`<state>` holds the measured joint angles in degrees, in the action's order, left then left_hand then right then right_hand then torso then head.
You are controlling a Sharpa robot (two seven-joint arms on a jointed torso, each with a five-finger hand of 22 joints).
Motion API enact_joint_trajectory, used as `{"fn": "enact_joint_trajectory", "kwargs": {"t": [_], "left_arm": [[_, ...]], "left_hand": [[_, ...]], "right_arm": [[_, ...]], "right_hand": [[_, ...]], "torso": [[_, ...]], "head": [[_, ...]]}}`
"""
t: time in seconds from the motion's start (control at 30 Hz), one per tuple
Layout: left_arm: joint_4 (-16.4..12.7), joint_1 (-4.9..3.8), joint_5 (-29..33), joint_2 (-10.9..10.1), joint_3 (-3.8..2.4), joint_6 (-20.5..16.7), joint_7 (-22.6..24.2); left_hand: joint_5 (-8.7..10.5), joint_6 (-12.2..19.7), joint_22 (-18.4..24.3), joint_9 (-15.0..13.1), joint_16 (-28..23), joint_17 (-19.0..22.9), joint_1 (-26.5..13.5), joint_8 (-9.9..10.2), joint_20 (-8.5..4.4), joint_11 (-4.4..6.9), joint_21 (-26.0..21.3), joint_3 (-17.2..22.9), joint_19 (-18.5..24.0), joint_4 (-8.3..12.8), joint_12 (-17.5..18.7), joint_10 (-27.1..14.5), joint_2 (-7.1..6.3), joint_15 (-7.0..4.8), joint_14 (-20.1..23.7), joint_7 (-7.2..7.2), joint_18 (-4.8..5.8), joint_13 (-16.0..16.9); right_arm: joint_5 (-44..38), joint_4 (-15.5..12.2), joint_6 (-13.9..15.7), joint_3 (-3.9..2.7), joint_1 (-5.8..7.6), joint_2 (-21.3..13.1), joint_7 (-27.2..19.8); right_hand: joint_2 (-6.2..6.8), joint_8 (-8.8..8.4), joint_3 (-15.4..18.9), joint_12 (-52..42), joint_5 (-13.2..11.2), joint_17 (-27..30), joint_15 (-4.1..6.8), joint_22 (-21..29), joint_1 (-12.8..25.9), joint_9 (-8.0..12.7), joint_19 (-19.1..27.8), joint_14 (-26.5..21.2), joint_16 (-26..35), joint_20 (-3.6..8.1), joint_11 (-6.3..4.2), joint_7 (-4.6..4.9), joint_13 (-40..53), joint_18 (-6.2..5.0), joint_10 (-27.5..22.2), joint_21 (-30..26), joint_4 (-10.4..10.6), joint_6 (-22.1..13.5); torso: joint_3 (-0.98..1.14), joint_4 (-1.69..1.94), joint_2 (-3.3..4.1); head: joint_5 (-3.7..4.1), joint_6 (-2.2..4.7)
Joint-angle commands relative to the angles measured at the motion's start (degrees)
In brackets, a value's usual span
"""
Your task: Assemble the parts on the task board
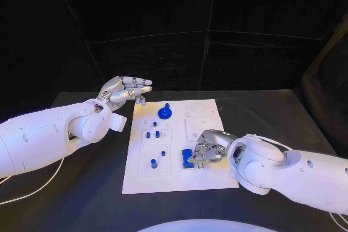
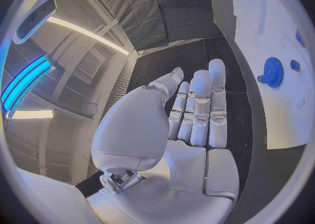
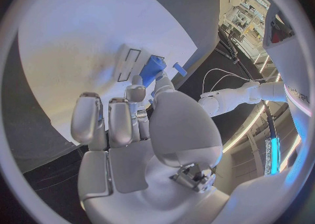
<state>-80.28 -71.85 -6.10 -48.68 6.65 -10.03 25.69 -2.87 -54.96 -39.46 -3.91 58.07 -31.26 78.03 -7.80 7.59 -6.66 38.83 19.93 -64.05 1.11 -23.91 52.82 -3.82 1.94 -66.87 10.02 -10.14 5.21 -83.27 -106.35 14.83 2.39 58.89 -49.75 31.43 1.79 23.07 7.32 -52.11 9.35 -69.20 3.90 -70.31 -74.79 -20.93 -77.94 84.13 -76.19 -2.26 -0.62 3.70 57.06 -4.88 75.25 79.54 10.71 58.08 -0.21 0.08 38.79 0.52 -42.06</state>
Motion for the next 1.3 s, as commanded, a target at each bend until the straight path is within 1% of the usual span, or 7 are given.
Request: {"fn": "enact_joint_trajectory", "kwargs": {"t": [0.03, 0.23, 0.37, 0.43, 0.57, 0.87, 1.3], "left_arm": [[-0.1, -0.09, 0.19, -0.09, -0.05, 0.56, 0.14], [-0.1, -0.08, 0.19, -0.16, -0.05, 0.63, 0.09], [-0.05, -0.08, 0.19, -0.22, -0.04, 0.66, 0.07], [-0.01, -0.08, 0.19, -0.2, -0.04, 0.68, 0.06], [0.05, -0.08, 0.19, -0.08, -0.04, 0.76, 0.05], [0.1, -0.07, 0.19, -0.08, -0.03, 0.78, -0.01], [-0.04, -0.07, 0.19, -0.23, -0.03, 0.87, -0.09]], "left_hand": [[0.02, -0.01, 0.07, 0.02, -0.29, 0.06, -0.12, -0.31, 0.02, -0.04, -0.31, -0.17, 0.0, 0.2, -0.28, -0.31, 0.26, -0.07, 0.37, 0.17, -0.37, -0.09], [0.02, -0.01, 0.07, 0.02, -0.29, 0.06, -0.12, -0.31, 0.02, -0.04, -0.31, -0.17, 0.0, 0.2, -0.28, -0.31, 0.26, -0.07, 0.37, 0.17, -0.37, -0.09], [0.02, -0.01, 0.07, 0.02, -0.29, 0.06, -0.12, -0.31, 0.02, -0.04, -0.31, -0.17, 0.0, 0.2, -0.28, -0.31, 0.26, -0.07, 0.37, 0.17, -0.37, -0.09], [0.02, -0.01, 0.07, 0.02, -0.29, 0.06, -0.12, -0.31, 0.02, -0.04, -0.31, -0.17, 0.0, 0.2, -0.28, -0.31, 0.26, -0.07, 0.37, 0.17, -0.37, -0.09], [0.02, 0.11, 0.15, 0.04, -0.28, 0.17, -0.11, -0.31, 0.04, -0.08, -0.41, -0.18, -0.01, 0.21, -0.35, -0.54, 0.29, -0.04, 0.44, 0.2, -0.37, -0.12], [0.02, 0.11, 0.15, 0.04, -0.28, 0.17, -0.11, -0.31, 0.04, -0.08, -0.41, -0.18, -0.01, 0.21, -0.35, -0.54, 0.29, -0.04, 0.44, 0.2, -0.37, -0.12], [0.02, 0.11, 0.15, 0.04, -0.28, 0.17, -0.11, -0.31, 0.04, -0.08, -0.41, -0.18, -0.01, 0.21, -0.35, -0.54, 0.29, -0.04, 0.44, 0.2, -0.37, -0.12]], "right_arm": [[-1.85, -0.1, -1.02, 0.04, 0.03, -0.17, -0.23], [-0.92, -0.67, 0.27, 0.04, 0.03, -1.18, -1.94], [-0.35, -1.13, 0.68, 0.04, 0.03, -1.85, -3.14], [-0.01, -1.25, 0.62, 0.04, 0.03, -1.94, -3.58], [0.32, -1.43, 0.67, 0.04, 0.03, -1.99, -4.04], [0.52, -1.22, 0.16, 0.04, 0.03, -1.87, -3.99], [-1.9, -0.03, -1.12, 0.04, 0.03, -0.55, -1.87]], "right_hand": [[0.47, 0.23, 0.5, 0.03, -0.18, 0.06, 0.31, 0.12, -0.25, -0.12, -0.25, 2.22, -0.05, -0.07, 0.09, 0.1, -0.16, 0.57, 0.13, 0.19, -0.27, 0.22], [1.06, -0.04, 2.42, 1.82, -0.26, 0.57, 0.06, 1.03, 1.23, -0.12, 0.38, 2.04, 0.43, -0.24, 0.42, 0.44, -1.46, 0.39, -1.04, -0.36, 0.68, -0.89], [1.43, -0.03, 3.21, 2.07, -0.7, 0.56, -0.04, 1.11, 1.59, -0.18, 0.46, 2.02, 0.49, -0.34, 0.52, 0.52, -1.59, 0.37, -1.34, -0.44, 1.08, -1.19], [1.53, 0.05, 3.59, 1.99, -1.27, 0.5, -0.07, 1.11, 1.74, -0.24, 0.47, 2.03, 0.5, -0.38, 0.55, 0.53, -1.5, 0.36, -1.37, -0.45, 1.37, -1.25], [1.5, 0.14, 3.85, 1.84, -1.87, 0.35, -0.08, 1.01, 1.82, -0.3, 0.42, 2.06, 0.42, -0.41, 0.55, 0.53, -1.36, 0.38, -1.34, -0.42, 1.66, -1.26], [1.07, 0.4, 3.94, 1.14, -2.24, -0.05, -0.05, 0.56, 1.77, -0.44, 0.15, 2.15, 0.18, -0.41, 0.48, 0.43, -0.79, 0.47, -0.99, -0.18, 1.99, -1.02], [-0.18, 1.01, 3.96, -0.17, -1.69, -0.64, 0.15, -0.06, 0.71, -0.76, -0.25, 2.29, -0.17, -0.27, 0.22, 0.15, 0.3, 0.58, -0.21, 0.16, 2.04, -0.5]], "torso": [[0.0, 0.0, 0.01], [0.02, 0.06, 0.02], [0.06, -0.08, -0.03], [0.05, -0.08, -0.01], [0.03, 0.12, 0.03], [-0.05, -0.01, 0.05], [-0.03, 0.09, 0.01]], "head": [[-0.09, -0.03], [-0.02, -0.03], [-0.06, 0.01], [-0.03, 0.03], [0.06, 0.05], [-0.18, -0.12], [-0.18, -0.29]]}}
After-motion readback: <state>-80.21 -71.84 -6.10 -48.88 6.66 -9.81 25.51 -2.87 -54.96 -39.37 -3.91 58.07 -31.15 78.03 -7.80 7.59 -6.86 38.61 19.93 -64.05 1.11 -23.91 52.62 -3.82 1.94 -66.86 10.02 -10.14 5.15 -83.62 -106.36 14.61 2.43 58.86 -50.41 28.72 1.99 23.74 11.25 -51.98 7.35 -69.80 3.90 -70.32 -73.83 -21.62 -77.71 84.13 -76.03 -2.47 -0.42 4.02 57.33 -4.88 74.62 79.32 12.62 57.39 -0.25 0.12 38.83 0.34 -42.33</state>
